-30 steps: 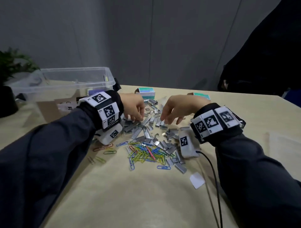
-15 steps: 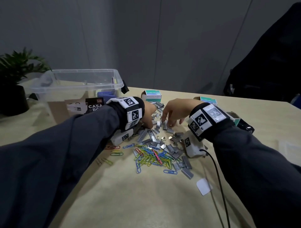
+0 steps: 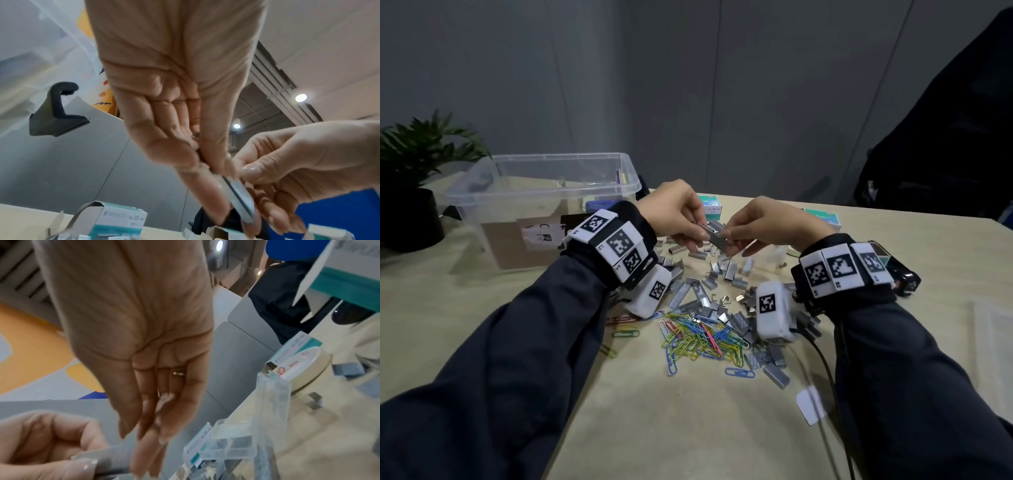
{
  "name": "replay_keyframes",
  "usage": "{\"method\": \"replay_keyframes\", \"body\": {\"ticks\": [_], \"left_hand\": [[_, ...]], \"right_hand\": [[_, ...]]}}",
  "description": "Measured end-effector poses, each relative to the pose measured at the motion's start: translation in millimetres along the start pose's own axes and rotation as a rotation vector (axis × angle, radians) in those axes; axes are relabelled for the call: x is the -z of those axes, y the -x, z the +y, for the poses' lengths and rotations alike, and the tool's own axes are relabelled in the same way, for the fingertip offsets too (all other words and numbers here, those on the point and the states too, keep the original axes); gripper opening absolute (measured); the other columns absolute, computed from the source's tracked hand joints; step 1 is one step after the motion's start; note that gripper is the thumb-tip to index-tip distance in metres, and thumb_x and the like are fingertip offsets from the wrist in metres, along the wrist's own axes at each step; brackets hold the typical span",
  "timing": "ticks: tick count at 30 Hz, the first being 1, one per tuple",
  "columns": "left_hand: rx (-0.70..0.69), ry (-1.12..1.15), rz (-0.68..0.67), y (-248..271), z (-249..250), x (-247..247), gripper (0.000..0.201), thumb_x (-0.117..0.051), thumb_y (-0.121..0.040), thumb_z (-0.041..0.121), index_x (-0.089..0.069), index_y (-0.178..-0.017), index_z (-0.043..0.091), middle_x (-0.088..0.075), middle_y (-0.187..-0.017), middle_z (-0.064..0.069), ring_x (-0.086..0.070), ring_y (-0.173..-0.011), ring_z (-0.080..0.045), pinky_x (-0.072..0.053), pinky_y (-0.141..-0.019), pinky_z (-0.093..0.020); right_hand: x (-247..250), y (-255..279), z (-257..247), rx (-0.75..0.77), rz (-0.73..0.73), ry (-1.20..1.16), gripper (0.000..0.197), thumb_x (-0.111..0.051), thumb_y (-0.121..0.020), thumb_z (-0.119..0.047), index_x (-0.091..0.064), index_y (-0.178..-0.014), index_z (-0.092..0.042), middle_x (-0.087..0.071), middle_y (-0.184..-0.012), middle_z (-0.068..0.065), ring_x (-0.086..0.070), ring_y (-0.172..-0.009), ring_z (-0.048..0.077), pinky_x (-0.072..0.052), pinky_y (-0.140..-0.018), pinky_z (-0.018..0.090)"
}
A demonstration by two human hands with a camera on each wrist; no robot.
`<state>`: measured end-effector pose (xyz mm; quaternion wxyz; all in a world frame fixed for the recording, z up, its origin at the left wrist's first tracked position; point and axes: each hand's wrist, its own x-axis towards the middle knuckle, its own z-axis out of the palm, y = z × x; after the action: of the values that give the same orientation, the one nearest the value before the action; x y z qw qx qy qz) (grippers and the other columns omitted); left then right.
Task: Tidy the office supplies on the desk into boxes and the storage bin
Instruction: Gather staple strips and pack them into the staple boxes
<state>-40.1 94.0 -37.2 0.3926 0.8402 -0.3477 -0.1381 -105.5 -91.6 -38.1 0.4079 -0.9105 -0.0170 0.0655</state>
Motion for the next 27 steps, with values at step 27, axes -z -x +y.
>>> {"method": "replay_keyframes", "body": {"ticks": [27], "left_hand": [[0.137,0.714,0.048,5.1,-1.8,-0.6,0.025,-0.055,-0.095,0.009,-0.062,-0.112,-0.008,-0.072,-0.089,-0.021,-0.073,-0.073,-0.018,-0.058,-0.058,-0.020]], "right_hand": [[4.0,4.2,12.3,0.113,0.248,-0.483,0.014,-0.071,-0.085,-0.003,-0.074,-0.098,-0.002,-0.075,-0.085,0.012,-0.073,-0.079,0.018,-0.060,-0.076,0.024]]}}
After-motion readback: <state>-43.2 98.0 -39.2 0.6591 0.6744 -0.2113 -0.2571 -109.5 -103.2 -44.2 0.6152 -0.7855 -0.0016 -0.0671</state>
